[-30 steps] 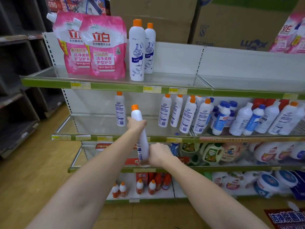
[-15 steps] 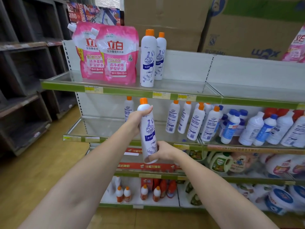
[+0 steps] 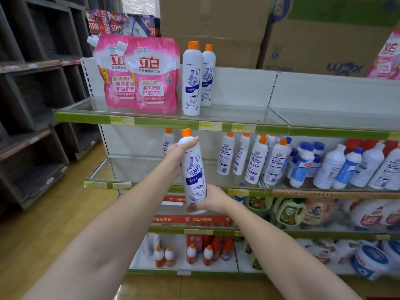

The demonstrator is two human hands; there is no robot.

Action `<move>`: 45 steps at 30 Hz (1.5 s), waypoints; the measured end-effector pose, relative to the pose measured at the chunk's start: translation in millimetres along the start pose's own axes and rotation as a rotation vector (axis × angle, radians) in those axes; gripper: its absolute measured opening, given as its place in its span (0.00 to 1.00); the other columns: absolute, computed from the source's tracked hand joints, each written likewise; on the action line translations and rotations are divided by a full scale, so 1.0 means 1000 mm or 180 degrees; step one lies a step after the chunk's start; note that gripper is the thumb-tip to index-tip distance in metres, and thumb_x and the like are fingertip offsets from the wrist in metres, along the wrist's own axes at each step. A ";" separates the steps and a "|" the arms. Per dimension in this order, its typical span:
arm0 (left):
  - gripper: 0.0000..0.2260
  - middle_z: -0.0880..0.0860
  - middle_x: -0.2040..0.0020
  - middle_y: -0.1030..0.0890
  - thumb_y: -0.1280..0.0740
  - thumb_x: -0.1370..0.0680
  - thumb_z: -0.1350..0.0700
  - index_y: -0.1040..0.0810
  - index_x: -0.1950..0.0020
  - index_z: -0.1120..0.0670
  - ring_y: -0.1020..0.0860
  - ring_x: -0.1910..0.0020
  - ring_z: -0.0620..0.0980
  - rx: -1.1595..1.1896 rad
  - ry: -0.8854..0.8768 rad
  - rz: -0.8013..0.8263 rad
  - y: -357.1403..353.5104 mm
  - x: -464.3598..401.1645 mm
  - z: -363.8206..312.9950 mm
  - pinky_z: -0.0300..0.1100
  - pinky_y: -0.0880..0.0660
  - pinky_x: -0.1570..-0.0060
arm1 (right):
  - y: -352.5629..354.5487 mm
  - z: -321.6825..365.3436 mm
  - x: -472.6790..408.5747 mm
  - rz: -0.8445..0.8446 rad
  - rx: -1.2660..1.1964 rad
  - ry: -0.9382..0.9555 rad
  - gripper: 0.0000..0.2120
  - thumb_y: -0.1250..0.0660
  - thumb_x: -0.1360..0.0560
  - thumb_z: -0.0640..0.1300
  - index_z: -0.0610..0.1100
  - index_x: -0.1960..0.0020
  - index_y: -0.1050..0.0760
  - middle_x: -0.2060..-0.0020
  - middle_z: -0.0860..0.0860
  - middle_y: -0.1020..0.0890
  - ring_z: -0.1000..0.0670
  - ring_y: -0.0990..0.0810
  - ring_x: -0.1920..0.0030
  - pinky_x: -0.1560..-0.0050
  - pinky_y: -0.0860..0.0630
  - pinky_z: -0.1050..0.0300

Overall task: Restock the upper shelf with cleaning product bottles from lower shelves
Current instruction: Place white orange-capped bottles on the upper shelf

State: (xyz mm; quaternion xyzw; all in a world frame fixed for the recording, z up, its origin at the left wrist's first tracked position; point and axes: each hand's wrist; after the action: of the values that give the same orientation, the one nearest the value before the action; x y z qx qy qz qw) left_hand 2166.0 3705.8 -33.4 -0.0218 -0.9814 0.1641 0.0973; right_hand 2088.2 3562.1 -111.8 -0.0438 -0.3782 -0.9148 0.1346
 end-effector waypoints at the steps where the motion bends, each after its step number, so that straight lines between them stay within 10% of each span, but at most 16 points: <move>1: 0.23 0.57 0.58 0.16 0.19 0.33 0.52 0.23 0.45 0.60 0.16 0.63 0.55 -0.0046 -0.0017 0.0020 -0.002 0.001 -0.002 0.49 0.18 0.58 | 0.001 0.000 0.000 -0.0012 -0.0014 -0.0009 0.32 0.18 0.42 0.63 0.55 0.42 0.23 0.50 0.56 0.16 0.55 0.18 0.50 0.47 0.19 0.54; 11: 0.22 0.59 0.55 0.16 0.19 0.32 0.57 0.22 0.43 0.60 0.16 0.62 0.55 -0.0138 -0.0402 0.0220 -0.035 -0.002 -0.035 0.52 0.17 0.57 | -0.001 0.013 -0.024 -0.1133 -0.0747 -0.0585 0.30 0.21 0.35 0.46 0.49 0.39 0.34 0.48 0.51 0.21 0.49 0.20 0.50 0.59 0.20 0.57; 17: 0.18 0.59 0.53 0.17 0.21 0.30 0.57 0.24 0.46 0.58 0.18 0.59 0.56 -0.0201 -0.0734 0.0017 -0.066 -0.009 -0.071 0.52 0.17 0.53 | 0.021 0.045 -0.038 -0.1964 -0.0720 -0.0640 0.32 0.23 0.31 0.43 0.41 0.35 0.38 0.39 0.43 0.27 0.40 0.25 0.39 0.38 0.24 0.45; 25: 0.33 0.61 0.43 0.19 0.22 0.36 0.55 0.26 0.33 0.60 0.19 0.51 0.58 -0.0395 -0.0751 0.0580 -0.101 -0.023 -0.128 0.55 0.19 0.50 | 0.079 0.070 -0.047 -0.1773 -0.1479 -0.0443 0.24 0.28 0.33 0.36 0.40 0.40 0.33 0.52 0.47 0.23 0.44 0.23 0.53 0.60 0.28 0.57; 29: 0.22 0.56 0.51 0.21 0.23 0.31 0.54 0.24 0.40 0.56 0.21 0.53 0.55 -0.0765 -0.0947 0.0814 -0.122 -0.030 -0.146 0.52 0.19 0.50 | 0.105 0.072 -0.053 -0.1740 -0.1577 -0.0351 0.22 0.28 0.34 0.35 0.42 0.45 0.33 0.56 0.49 0.23 0.47 0.24 0.57 0.67 0.33 0.59; 33: 0.11 0.53 0.54 0.20 0.26 0.25 0.54 0.25 0.48 0.52 0.20 0.55 0.52 -0.1320 -0.1264 0.0741 -0.146 -0.042 -0.169 0.48 0.20 0.55 | 0.133 0.073 -0.069 -0.2148 -0.1556 -0.0262 0.25 0.27 0.36 0.36 0.42 0.45 0.36 0.48 0.45 0.23 0.41 0.22 0.49 0.55 0.22 0.51; 45: 0.17 0.52 0.59 0.22 0.23 0.28 0.57 0.22 0.44 0.62 0.21 0.63 0.48 -0.1714 -0.1893 0.0095 -0.175 -0.092 -0.222 0.44 0.20 0.57 | 0.201 0.076 -0.140 -0.2294 -0.0944 0.0262 0.24 0.26 0.34 0.43 0.41 0.47 0.37 0.44 0.41 0.23 0.38 0.24 0.42 0.45 0.24 0.48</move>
State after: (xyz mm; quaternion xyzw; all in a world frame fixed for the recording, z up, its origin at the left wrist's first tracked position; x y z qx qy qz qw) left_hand 2298.1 3603.8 213.2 -0.0123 -0.9743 -0.0983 -0.2025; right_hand 2276.9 3509.5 53.7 0.1095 -0.2274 -0.9492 -0.1880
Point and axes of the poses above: each hand's wrist, its own x-axis away from the middle knuckle, its own y-axis out of the back of the hand, z = x × y
